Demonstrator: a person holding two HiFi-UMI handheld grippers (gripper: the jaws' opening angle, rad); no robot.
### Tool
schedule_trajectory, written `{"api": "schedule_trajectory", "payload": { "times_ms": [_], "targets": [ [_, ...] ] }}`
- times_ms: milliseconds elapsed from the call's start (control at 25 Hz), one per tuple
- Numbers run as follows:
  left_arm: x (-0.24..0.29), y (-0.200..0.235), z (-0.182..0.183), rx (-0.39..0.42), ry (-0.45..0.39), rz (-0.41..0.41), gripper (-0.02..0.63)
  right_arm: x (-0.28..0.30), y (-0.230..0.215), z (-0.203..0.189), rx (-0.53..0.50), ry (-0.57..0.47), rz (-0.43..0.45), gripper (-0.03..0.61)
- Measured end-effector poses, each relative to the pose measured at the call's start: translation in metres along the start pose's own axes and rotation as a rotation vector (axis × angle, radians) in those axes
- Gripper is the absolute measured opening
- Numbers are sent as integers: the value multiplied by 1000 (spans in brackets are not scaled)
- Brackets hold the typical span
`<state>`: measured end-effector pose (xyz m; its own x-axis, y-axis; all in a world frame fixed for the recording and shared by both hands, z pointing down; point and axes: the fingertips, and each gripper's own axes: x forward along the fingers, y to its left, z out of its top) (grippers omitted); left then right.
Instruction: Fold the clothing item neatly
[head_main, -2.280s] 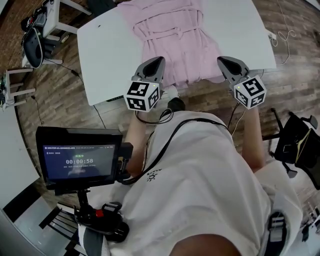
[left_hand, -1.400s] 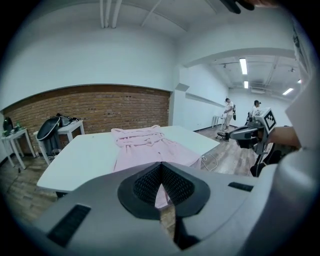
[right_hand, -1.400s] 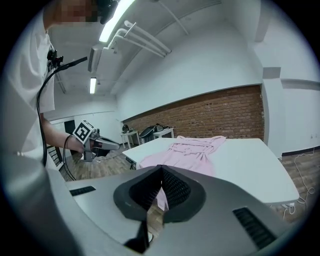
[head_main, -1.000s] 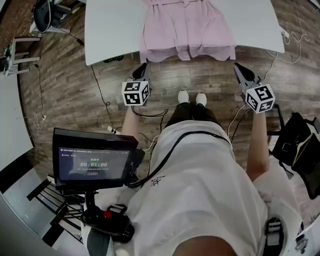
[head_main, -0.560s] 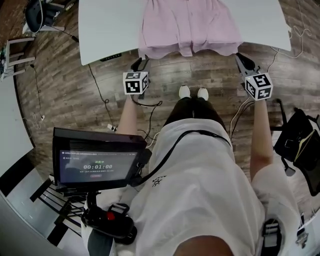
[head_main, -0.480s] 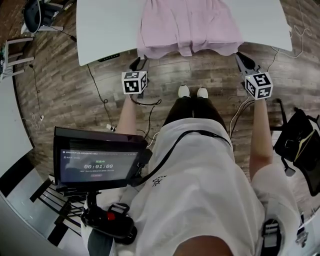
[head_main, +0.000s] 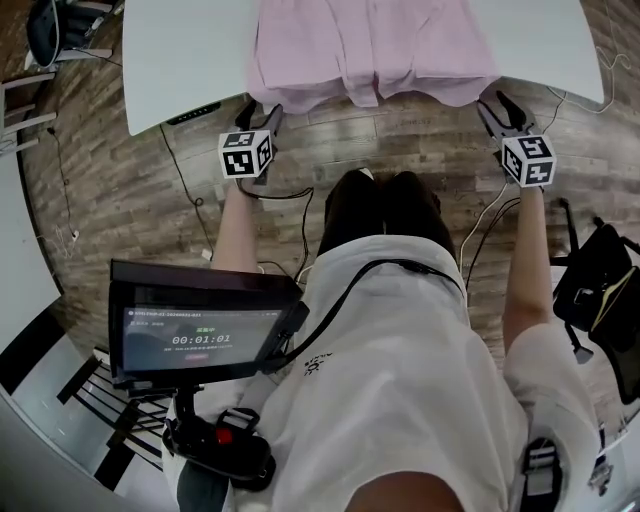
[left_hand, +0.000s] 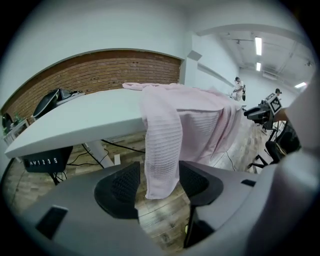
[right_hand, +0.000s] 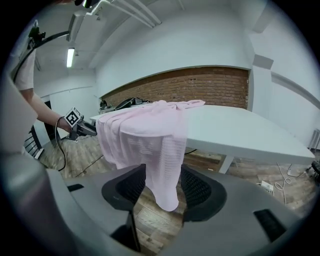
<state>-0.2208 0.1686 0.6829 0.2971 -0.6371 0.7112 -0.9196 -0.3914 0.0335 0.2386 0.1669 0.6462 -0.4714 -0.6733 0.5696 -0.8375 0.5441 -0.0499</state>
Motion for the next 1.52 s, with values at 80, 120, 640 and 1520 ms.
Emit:
{"api": "schedule_trajectory", "payload": {
  "times_ms": [80, 120, 640, 1520],
  "targets": [
    [8, 5, -6, -19, 9, -5, 227, 10, -10, -11, 4, 19, 10, 224],
    [11, 6, -11, -25, 15, -7, 227, 17, -14, -18, 6, 31, 20, 238],
    [77, 11, -73, 128, 58, -127, 253, 93, -24, -99, -11, 78, 231, 242],
    [-43, -54, -21, 84, 46, -322, 12, -5, 47, -17, -15, 74, 377, 9]
  ]
}}
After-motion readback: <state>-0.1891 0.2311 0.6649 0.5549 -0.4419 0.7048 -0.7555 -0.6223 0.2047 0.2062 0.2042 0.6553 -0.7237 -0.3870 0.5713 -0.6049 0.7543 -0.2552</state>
